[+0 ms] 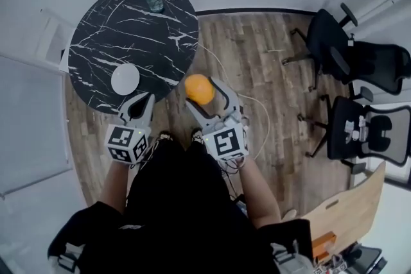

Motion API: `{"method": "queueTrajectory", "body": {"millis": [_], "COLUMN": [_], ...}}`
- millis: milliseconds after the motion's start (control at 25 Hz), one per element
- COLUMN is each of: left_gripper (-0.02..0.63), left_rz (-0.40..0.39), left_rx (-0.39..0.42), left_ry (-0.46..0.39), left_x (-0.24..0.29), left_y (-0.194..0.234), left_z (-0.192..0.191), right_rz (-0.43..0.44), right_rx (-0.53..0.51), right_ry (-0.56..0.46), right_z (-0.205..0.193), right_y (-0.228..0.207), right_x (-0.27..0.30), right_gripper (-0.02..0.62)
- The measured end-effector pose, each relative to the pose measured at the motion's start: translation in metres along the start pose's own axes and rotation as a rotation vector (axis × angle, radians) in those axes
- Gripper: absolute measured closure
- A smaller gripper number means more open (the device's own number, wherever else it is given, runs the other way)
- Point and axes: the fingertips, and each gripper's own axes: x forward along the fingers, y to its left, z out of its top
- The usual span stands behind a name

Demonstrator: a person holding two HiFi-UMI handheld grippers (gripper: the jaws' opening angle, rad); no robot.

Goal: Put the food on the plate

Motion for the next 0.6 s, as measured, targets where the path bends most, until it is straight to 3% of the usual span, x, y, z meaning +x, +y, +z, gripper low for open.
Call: {"method": "queueTrajectory", "body": {"millis": [120, 320, 600], "left_gripper": [0.606, 0.606, 0.606], "left_rz": [0.005, -0.022, -0.072], "left_rx": [-0.018, -0.128, -0.354], "left_ry": [0.023, 0.037, -0.045], "left_x": [0.010, 0.022, 0.019], "left_y": [0.005, 0.020, 0.067], "left_z": [-0.004, -0.014, 0.000], "right_rz": [0.032, 0.120, 0.232], "right_rx": [0.018, -0.009, -0.083], "right_ry": [0.029, 0.029, 0.022], "right_z": [-0.011, -0.014, -0.006], "right_y": [0.002, 0.023, 0.049], "right_x": [0.020, 0.051, 0.108], "right_gripper": [0.279, 0.279, 0.279]}}
